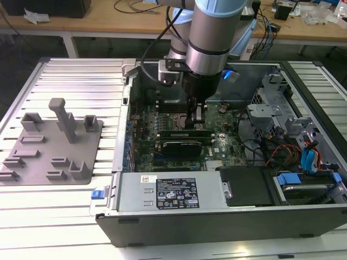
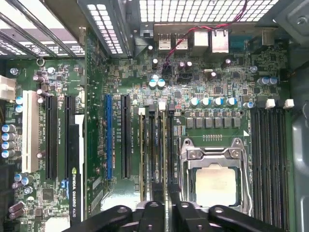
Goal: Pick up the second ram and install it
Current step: 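Insert the second ram into the second slot, then press down the second ram until it locks into place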
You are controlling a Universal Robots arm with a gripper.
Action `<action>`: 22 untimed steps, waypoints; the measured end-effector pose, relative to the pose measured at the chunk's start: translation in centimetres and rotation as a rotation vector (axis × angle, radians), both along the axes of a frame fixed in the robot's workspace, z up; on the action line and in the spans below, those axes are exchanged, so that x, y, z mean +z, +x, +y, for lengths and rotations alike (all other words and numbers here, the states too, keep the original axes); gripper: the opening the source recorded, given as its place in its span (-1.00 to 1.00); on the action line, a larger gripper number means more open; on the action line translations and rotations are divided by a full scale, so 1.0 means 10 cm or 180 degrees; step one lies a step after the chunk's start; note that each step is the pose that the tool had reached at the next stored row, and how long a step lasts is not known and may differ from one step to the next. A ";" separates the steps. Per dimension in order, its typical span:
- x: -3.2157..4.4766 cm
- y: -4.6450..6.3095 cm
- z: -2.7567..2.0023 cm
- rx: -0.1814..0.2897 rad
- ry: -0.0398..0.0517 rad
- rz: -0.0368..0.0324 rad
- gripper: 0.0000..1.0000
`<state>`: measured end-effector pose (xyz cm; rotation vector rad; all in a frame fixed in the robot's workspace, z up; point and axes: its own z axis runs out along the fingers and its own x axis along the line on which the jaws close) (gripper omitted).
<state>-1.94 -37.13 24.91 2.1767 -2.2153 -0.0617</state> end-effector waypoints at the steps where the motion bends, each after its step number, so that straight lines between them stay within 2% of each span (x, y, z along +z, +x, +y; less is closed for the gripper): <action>1: 0.000 0.00 0.000 0.0000 0.0000 0.0000 -0.84; 3: 0.000 0.00 0.000 0.0000 0.0000 0.0000 -0.84; 4: -0.003 0.00 0.000 0.0000 0.0000 -0.0100 -0.84; 5: -0.005 0.00 0.001 0.0000 0.0001 -0.0126 -0.84; 22: -0.004 0.00 0.039 0.0000 0.0000 -0.0128 -0.84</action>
